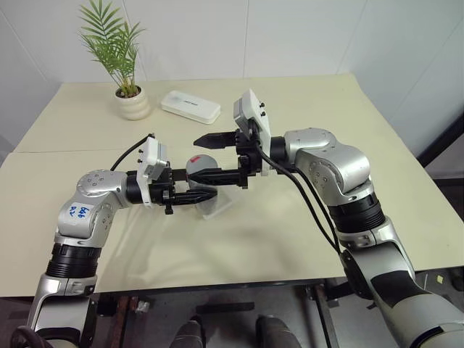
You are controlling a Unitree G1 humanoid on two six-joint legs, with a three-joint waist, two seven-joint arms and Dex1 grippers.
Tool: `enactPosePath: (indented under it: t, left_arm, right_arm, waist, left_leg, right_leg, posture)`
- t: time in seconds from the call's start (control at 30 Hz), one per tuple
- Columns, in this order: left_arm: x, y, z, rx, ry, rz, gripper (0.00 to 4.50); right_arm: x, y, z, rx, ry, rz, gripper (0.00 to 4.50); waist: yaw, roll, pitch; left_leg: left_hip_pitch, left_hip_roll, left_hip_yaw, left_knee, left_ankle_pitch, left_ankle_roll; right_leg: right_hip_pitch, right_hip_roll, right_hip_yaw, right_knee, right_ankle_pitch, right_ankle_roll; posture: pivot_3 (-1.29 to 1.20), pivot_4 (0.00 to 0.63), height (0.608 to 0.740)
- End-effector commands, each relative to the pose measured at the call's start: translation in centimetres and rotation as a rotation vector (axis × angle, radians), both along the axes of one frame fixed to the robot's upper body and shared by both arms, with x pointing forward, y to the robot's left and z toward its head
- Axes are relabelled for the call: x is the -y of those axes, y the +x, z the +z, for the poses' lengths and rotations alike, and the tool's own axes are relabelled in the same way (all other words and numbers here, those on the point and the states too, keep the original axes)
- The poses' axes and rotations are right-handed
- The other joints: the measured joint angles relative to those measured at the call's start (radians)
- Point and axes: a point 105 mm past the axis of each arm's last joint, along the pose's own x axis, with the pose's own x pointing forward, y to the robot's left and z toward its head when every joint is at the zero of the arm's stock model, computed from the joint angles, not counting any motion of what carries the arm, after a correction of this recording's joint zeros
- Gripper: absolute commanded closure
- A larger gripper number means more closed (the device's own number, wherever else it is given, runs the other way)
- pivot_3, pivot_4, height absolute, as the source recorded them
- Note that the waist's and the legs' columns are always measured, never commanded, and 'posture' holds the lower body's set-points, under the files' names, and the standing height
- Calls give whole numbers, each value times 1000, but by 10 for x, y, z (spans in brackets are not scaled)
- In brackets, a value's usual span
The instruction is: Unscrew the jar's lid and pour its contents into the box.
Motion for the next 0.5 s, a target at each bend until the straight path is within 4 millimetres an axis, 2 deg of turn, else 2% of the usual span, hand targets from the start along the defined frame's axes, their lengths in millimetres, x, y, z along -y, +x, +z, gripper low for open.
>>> enactPosePath:
  t: [0.03,0.17,0.33,0.5]
  left_arm:
    - [0,-7,14,58,-17,-22,2558]
    - [0,-7,14,57,-19,-22,2558]
    - [0,-8,14,55,-20,-22,2558]
    - [-2,-8,11,47,-16,-18,2558]
  right_arm:
    - [-2,-11,6,27,7,46,645]
    - [-2,-17,4,18,1,70,1942]
    - [-2,-16,14,-9,79,52,1941]
    - [12,-33,56,-154,324,139,1941]
  waist:
    - [0,0,0]
    - [0,0,0]
    - [0,0,0]
    - [2,0,0]
  left_leg:
    - [0,0,0,0,0,0]
    - [0,0,0,0,0,0]
    - [0,0,0,0,0,0]
    - [0,0,0,0,0,0]
  right_leg:
    - [0,0,0,0,0,0]
    - [0,0,0,0,0,0]
    - [0,0,0,0,0,0]
    - [0,0,0,0,0,0]
  posture:
    - [0,150,740]
    - [0,150,740]
    - [0,150,740]
    - [0,150,740]
